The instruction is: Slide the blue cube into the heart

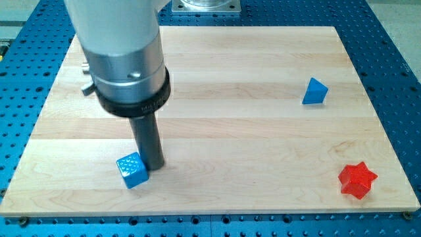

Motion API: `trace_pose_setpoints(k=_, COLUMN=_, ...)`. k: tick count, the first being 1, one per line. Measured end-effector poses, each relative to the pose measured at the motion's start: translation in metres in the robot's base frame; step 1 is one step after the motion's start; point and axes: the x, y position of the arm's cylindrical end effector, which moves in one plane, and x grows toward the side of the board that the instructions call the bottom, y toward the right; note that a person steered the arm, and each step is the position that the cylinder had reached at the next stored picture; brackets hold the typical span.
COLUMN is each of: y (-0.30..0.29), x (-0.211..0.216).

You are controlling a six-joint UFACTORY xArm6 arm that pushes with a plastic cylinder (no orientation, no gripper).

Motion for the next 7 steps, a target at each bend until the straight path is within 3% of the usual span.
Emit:
trace_pose_setpoints(k=2, y=0.008, x=0.049)
trace_pose_setpoints(k=3, y=-0.051, x=0.037)
trace_pose_setpoints(k=4, y=-0.051, x=-0.027)
trace_pose_setpoints(k=6, y=-0.073, x=0.022)
trace_pose_setpoints(k=7, y=-0.061, x=-0.042)
